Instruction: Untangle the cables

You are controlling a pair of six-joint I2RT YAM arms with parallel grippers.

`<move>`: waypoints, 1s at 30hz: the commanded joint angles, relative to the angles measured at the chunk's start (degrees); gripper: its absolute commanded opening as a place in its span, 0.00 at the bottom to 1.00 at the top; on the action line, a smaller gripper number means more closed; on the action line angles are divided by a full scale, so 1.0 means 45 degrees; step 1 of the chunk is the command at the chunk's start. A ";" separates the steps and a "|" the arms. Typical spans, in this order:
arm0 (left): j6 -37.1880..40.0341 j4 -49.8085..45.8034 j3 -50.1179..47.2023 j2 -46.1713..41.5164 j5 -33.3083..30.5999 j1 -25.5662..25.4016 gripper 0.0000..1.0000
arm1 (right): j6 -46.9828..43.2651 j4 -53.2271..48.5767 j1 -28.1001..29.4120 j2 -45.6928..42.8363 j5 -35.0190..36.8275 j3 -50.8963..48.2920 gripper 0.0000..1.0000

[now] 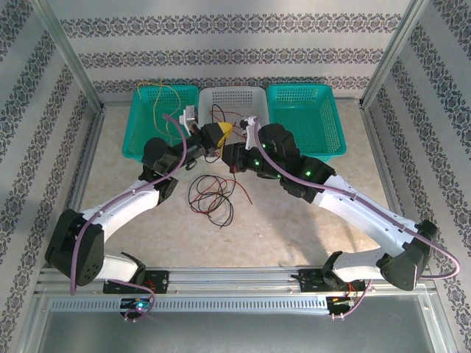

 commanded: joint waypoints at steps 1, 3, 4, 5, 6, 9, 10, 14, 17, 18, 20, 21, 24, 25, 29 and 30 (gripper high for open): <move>0.3778 -0.3787 0.1198 -0.1166 0.1125 -0.0171 0.00 | -0.0165 -0.0833 -0.0420 0.0022 0.0495 -0.0164 0.00; 0.5570 -0.6072 0.1630 -0.1533 0.0624 -0.0223 0.00 | -0.0419 -0.1291 -0.0484 0.0012 0.0492 -0.0139 0.00; 0.6063 -0.6655 0.1746 -0.1647 0.0476 -0.0235 0.00 | -0.0484 -0.1452 -0.0517 0.0012 0.0458 -0.0120 0.00; 0.6451 -0.7045 0.1811 -0.1710 0.0371 -0.0263 0.00 | -0.0516 -0.1612 -0.0555 -0.0024 0.0407 -0.0120 0.00; 0.6653 -0.7274 0.1848 -0.1721 0.0334 -0.0276 0.01 | -0.0553 -0.1732 -0.0600 -0.0063 0.0328 -0.0120 0.00; 0.6296 -0.6454 0.1483 -0.1625 0.0461 -0.0293 0.45 | -0.0689 -0.2024 -0.0680 -0.0286 0.0291 -0.0140 0.00; 0.5978 -0.5757 0.1230 -0.1611 0.0485 -0.0293 0.59 | -0.0739 -0.2131 -0.0736 -0.0398 0.0344 -0.0154 0.00; 0.5588 -0.4746 0.0829 -0.1584 0.0203 -0.0293 0.90 | -0.0824 -0.2362 -0.1352 -0.1162 0.0521 -0.0465 0.00; 0.6533 -0.6022 0.1108 -0.1849 0.0025 -0.0296 1.00 | -0.0987 -0.2810 -0.2128 -0.1724 0.0652 -0.0354 0.00; 0.6868 -0.6432 0.1148 -0.2032 -0.0082 -0.0293 1.00 | -0.1068 -0.3044 -0.2489 -0.1882 0.0668 -0.0184 0.00; 0.7387 -0.7310 0.1113 -0.2411 -0.0617 -0.0294 1.00 | -0.1154 -0.3472 -0.3269 -0.2089 0.0615 0.0288 0.00; 0.7675 -0.7761 0.1131 -0.2585 -0.0924 -0.0293 1.00 | -0.1218 -0.3696 -0.3743 -0.2148 0.0575 0.0563 0.00; 0.8304 -0.9146 0.1119 -0.2967 -0.1704 -0.0293 1.00 | -0.1427 -0.4261 -0.5136 -0.1950 0.0517 0.1449 0.00; 0.8477 -0.9671 0.1134 -0.3031 -0.1976 -0.0293 1.00 | -0.1445 -0.4485 -0.5698 -0.1767 0.0454 0.1787 0.00; 0.9067 -1.1716 0.1312 -0.3054 -0.3011 -0.0295 0.96 | -0.1396 -0.4862 -0.7668 -0.0710 -0.0341 0.2833 0.00; 0.9147 -1.2087 0.1314 -0.3079 -0.3297 -0.0295 0.95 | -0.1418 -0.4956 -0.8157 -0.0297 -0.0655 0.3164 0.00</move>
